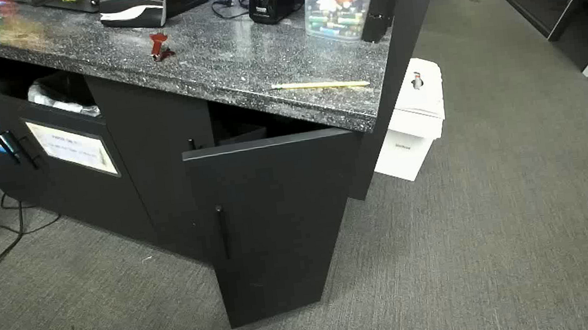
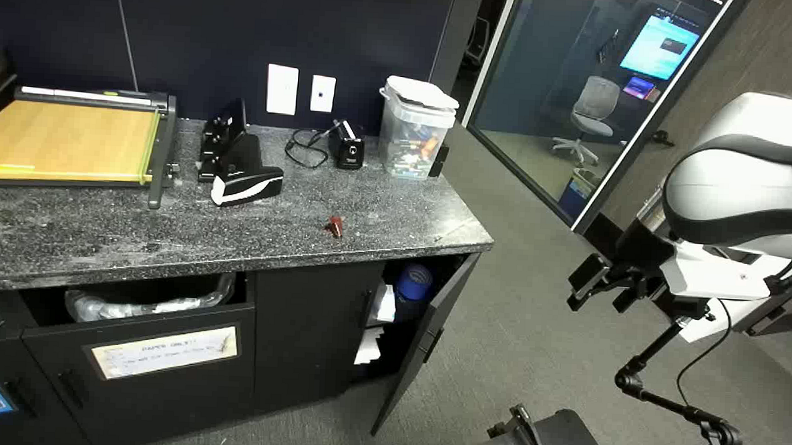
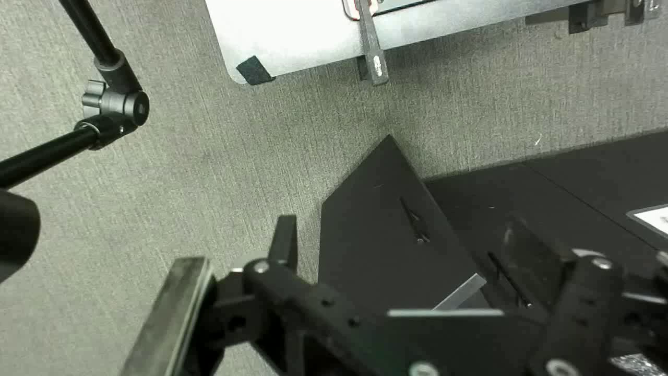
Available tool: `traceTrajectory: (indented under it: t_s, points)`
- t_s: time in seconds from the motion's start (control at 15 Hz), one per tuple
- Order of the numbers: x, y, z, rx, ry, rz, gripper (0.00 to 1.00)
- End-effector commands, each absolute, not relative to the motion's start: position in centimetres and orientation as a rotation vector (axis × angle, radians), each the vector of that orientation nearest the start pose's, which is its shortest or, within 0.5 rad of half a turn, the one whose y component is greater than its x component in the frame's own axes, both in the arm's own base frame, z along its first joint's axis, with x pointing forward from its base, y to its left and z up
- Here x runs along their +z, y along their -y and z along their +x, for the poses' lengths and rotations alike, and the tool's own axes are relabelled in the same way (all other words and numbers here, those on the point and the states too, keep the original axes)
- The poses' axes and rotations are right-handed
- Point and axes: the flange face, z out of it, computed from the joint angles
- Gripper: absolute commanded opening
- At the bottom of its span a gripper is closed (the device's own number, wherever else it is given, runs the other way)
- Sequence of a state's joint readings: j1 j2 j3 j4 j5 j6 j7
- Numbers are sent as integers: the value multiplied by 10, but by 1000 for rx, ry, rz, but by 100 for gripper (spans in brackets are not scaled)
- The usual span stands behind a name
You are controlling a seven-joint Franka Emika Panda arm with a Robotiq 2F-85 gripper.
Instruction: Close the cabinet door on the right
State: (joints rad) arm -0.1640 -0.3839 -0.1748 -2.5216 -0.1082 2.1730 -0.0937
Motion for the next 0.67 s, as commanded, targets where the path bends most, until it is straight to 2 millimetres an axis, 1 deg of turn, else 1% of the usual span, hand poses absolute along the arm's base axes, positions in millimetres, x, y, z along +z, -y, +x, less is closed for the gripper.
traceTrajectory:
  t_s: [0.0, 0.47, 0.6]
  points:
    - [415, 143, 394, -41, -275, -3160, 100]
    - [415, 143, 394, -41, -275, -3160, 100]
    - [396, 140, 415, -28, -271, -3179, 100]
